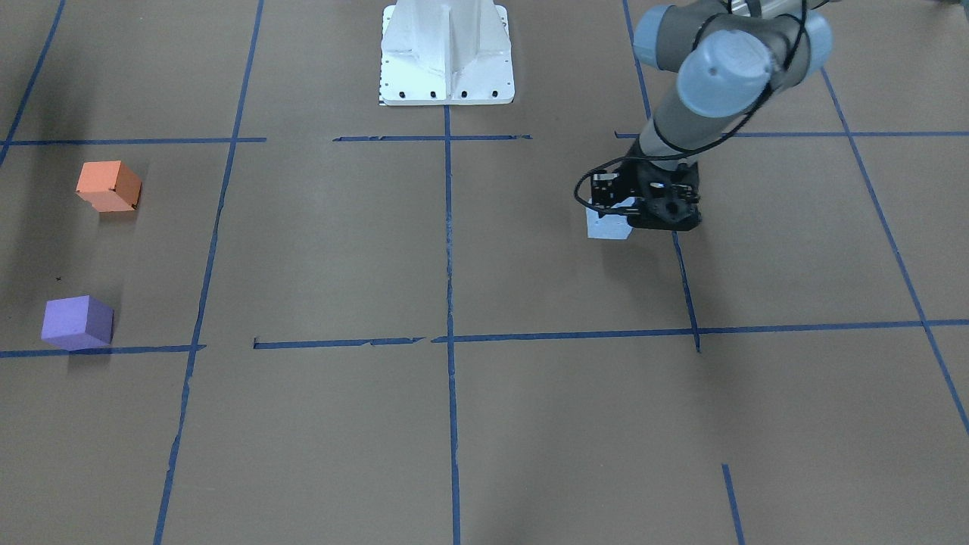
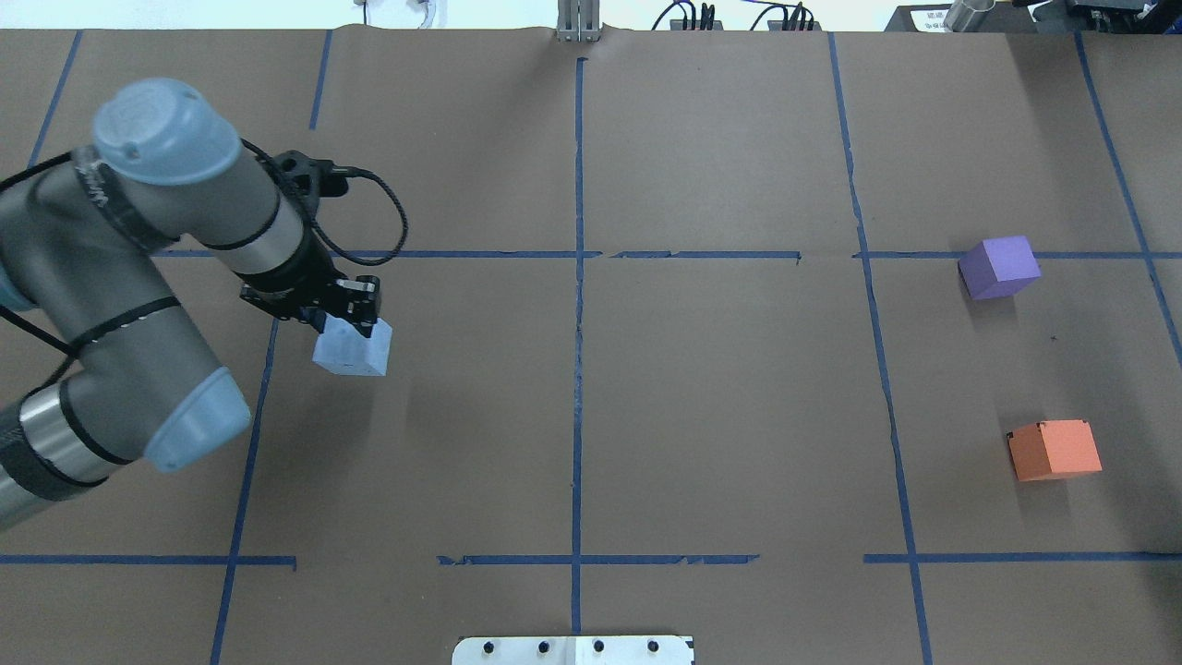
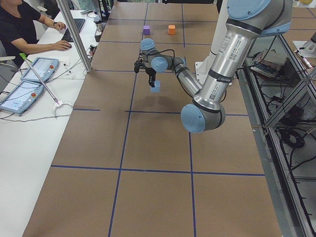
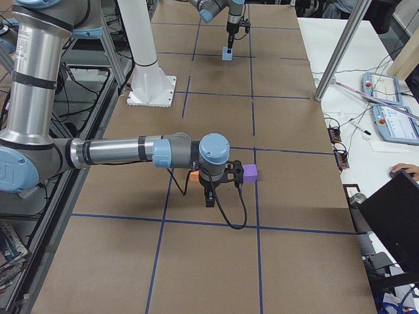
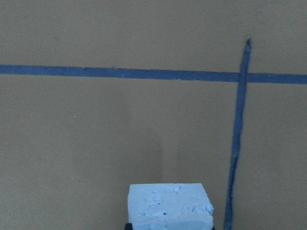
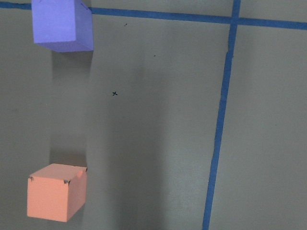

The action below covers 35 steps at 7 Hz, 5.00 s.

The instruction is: Place blue block between orange and purple blocks

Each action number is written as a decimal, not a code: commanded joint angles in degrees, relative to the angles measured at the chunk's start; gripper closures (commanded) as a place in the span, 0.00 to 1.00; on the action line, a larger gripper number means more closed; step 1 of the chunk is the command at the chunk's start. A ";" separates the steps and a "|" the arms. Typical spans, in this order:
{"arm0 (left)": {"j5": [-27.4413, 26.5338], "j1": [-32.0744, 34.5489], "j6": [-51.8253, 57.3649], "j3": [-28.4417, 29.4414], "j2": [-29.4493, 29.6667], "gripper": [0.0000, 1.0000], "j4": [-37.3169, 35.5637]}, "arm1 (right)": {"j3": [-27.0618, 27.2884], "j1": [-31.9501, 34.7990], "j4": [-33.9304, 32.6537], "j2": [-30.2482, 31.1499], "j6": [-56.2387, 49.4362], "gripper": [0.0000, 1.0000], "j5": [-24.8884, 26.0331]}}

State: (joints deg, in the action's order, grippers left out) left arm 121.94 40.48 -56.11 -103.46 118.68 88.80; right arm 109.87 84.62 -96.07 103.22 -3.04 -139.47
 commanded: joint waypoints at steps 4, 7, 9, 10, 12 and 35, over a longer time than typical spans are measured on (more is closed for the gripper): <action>-2.67 -5.93 -4.18 21.95 22.62 0.82 -0.03 | 2.10 -1.74 -0.08 -0.04 -0.03 0.00 -0.10; -2.58 -7.34 -4.27 29.28 28.27 0.77 -0.03 | 2.19 -1.83 -0.08 -0.04 -0.03 0.00 -0.54; -2.50 -8.84 -4.45 29.89 28.18 0.70 -0.03 | 2.19 -3.32 0.01 -0.47 -0.03 0.00 -2.12; -2.49 -8.93 -4.36 29.98 28.19 0.64 0.05 | 2.19 -3.32 0.01 -0.65 -0.03 0.00 -2.21; -2.50 -8.84 -4.27 30.07 27.84 0.17 0.14 | 2.19 -3.41 0.01 -1.09 -0.03 0.00 -3.00; -2.41 8.74 8.03 -18.88 -19.18 0.00 -7.85 | -28.75 -58.26 9.85 -62.09 76.34 0.57 35.32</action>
State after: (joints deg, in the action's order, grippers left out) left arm 119.50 49.22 -48.07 -122.09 99.76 80.97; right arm 81.20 26.45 -86.18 41.11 73.08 -104.23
